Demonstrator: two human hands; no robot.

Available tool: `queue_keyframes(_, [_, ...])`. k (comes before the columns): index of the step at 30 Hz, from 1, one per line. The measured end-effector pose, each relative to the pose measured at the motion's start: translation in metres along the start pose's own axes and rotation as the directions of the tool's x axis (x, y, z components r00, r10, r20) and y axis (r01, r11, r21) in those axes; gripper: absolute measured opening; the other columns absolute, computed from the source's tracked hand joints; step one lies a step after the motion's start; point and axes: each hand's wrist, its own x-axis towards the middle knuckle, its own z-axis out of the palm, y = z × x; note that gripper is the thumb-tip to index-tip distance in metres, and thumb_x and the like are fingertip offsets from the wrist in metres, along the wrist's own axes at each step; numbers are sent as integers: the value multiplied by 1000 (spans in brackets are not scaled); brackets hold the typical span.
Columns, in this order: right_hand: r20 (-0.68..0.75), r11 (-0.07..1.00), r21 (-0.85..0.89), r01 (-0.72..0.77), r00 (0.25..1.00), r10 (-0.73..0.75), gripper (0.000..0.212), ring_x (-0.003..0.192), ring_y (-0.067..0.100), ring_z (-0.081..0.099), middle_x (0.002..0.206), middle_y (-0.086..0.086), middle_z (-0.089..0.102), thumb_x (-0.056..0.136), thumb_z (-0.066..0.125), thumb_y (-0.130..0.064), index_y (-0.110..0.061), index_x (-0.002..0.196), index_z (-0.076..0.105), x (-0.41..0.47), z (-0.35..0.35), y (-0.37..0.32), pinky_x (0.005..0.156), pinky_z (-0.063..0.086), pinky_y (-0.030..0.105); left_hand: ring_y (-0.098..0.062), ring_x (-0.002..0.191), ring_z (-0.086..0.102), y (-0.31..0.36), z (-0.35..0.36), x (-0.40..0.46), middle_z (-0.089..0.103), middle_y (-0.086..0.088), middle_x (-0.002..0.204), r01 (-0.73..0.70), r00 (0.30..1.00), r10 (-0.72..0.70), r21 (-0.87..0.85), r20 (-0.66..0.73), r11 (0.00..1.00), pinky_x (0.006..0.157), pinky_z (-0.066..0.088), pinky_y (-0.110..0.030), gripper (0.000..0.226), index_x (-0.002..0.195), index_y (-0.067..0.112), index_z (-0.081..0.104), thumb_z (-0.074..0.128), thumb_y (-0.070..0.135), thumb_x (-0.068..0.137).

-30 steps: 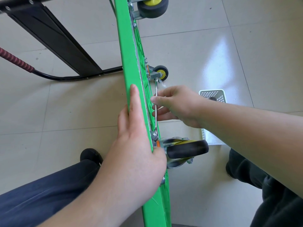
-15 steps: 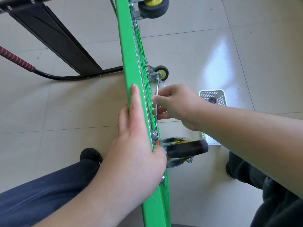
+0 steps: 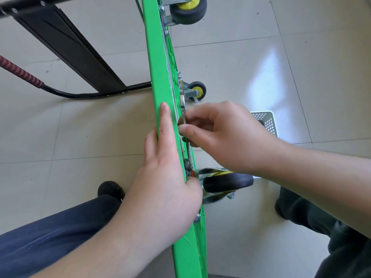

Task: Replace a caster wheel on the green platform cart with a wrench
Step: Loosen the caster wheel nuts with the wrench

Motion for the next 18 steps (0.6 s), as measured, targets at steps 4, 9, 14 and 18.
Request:
queue_keyframes(4, [-14, 996, 82, -24, 1000, 25, 29, 86, 37, 72, 84, 12, 75, 93, 63, -36, -8, 94, 70, -7, 0, 4, 84, 59, 55, -7, 78, 65, 2, 0, 0, 6, 42, 145, 12, 1000, -12, 0, 4, 1000, 54, 51, -21, 123, 137, 68, -37, 62, 14, 88])
queue_keyframes(9, [-57, 998, 60, -6, 998, 9, 20, 85, 22, 75, 86, 1, 76, 95, 65, -32, -13, 98, 71, -2, -4, 5, 83, 60, 50, -15, 74, 66, 4, 0, 0, 4, 41, 151, 27, 1000, -27, 25, -15, 999, 63, 55, -34, 123, 136, 69, -38, 62, 16, 88])
queue_keyframes(14, [-172, 977, 173, -127, 973, 157, 21, 81, 23, 77, 86, 8, 76, 102, 61, -25, -8, 96, 71, 21, -17, 7, 77, 64, 44, -18, 94, 66, 4, 0, 1, 0, 36, 158, 40, 999, -40, 13, -13, 999, 74, 52, -32, 122, 136, 69, -38, 63, 18, 90])
queue_keyframes(18, [-119, 857, 382, -346, 901, 417, 28, 83, 33, 77, 95, 26, 73, 104, 59, -20, 5, 96, 68, 37, -15, 25, 73, 66, 40, -23, 90, 64, 2, 1, -1, 4, 42, 148, 20, 1000, -20, 7, -1, 1000, 69, 48, -32, 118, 138, 67, -36, 60, 18, 91])
